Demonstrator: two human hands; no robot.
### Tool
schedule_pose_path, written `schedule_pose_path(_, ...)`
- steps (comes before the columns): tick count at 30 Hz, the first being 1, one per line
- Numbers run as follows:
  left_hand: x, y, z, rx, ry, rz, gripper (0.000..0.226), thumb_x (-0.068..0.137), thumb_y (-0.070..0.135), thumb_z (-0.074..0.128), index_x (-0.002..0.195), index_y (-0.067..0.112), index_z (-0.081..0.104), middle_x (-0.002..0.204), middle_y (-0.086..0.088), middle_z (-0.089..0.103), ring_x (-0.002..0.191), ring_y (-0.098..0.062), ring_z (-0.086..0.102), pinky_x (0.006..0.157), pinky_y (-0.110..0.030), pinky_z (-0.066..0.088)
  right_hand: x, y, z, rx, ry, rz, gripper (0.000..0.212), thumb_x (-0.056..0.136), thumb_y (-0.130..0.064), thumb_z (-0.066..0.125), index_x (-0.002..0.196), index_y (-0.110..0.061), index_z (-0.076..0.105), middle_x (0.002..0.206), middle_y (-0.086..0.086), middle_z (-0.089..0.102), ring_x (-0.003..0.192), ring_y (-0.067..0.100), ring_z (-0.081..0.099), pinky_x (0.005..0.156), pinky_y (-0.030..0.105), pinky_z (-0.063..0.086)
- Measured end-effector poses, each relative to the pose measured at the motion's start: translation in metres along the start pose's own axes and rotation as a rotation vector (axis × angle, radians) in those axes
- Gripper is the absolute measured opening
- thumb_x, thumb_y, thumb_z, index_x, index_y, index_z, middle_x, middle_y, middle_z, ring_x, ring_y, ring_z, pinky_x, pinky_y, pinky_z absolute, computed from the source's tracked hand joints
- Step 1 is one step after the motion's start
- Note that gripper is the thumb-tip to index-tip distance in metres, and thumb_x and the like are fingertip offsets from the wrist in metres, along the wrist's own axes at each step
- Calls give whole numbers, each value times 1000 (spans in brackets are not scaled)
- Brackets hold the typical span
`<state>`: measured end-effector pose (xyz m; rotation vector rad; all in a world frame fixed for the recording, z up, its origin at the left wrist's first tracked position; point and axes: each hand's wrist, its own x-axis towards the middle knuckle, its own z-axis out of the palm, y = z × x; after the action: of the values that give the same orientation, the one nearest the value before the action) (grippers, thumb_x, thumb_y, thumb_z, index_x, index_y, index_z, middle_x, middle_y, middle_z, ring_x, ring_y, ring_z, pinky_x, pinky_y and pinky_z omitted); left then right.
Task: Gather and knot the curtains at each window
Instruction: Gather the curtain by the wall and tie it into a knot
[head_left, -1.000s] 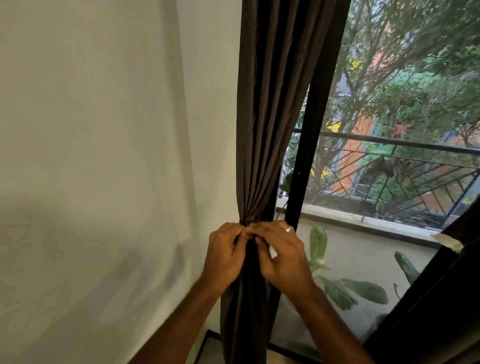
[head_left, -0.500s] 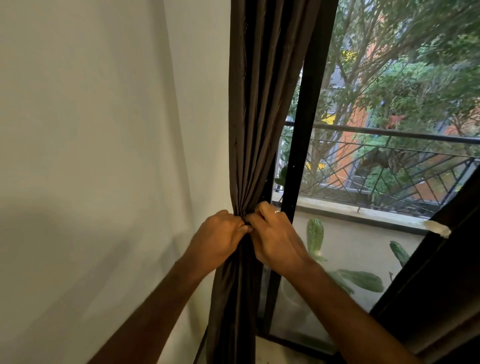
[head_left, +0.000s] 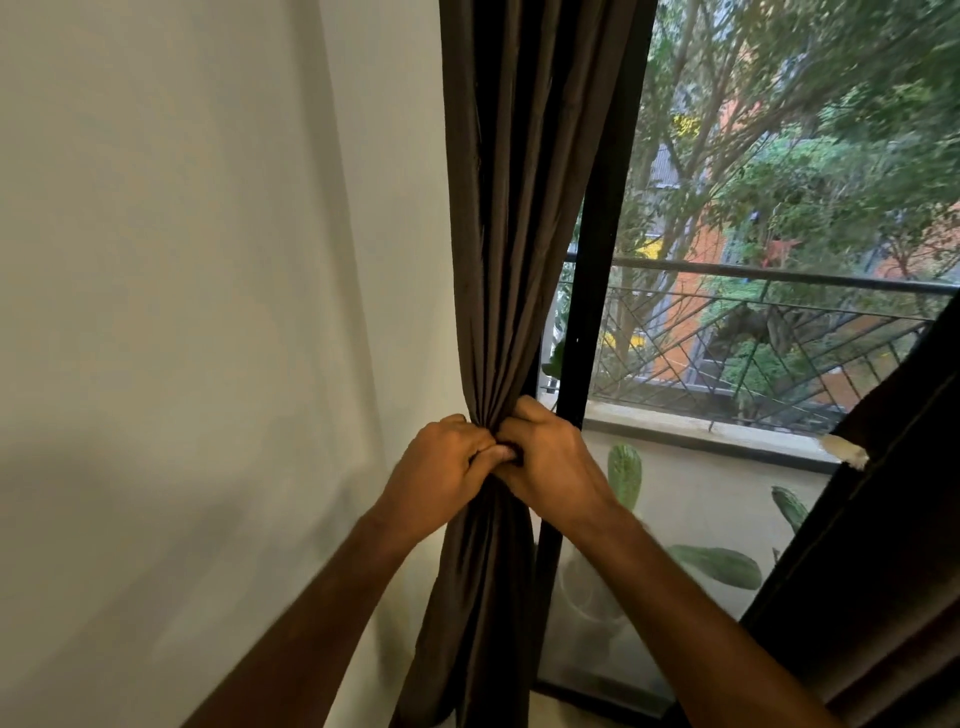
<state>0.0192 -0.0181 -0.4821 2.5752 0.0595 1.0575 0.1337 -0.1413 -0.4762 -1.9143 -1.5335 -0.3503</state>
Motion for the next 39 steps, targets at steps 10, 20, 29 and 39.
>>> schedule_pose_path(10,4,11,-1,-190,-21,-62,41,95,38,58,68,9,69,58,8,59,57,-8,55,61,-11,40,3,-4,-13,32,-67,-29,22,74,-35,56,57,-20,57,72,-14,41,77,15,61,63,34,54)
schedule_pose_path(20,-2,3,1,-345,96,-349,31,97,26,65,73,11,74,62,2,67,59,-18,63,62,-38,51,-18,-4,-12,183,210,136,11,88,-12,78,99,-15,78,88,-5,77,79,4,71,76,16,56)
schedule_pose_path(29,1,13,-2,-448,62,-466,30,99,17,63,71,21,73,60,7,65,60,-11,62,62,-27,51,-20,-8,1,83,46,284,16,99,-28,66,94,-15,73,84,1,70,72,12,63,58,10,33)
schedule_pose_path(39,-3,16,-8,-596,237,-516,13,96,9,67,93,12,79,72,-1,76,66,-4,67,65,-14,49,-13,3,-11,-39,72,46,25,104,-26,50,85,-13,59,80,-8,44,66,16,50,56,30,42)
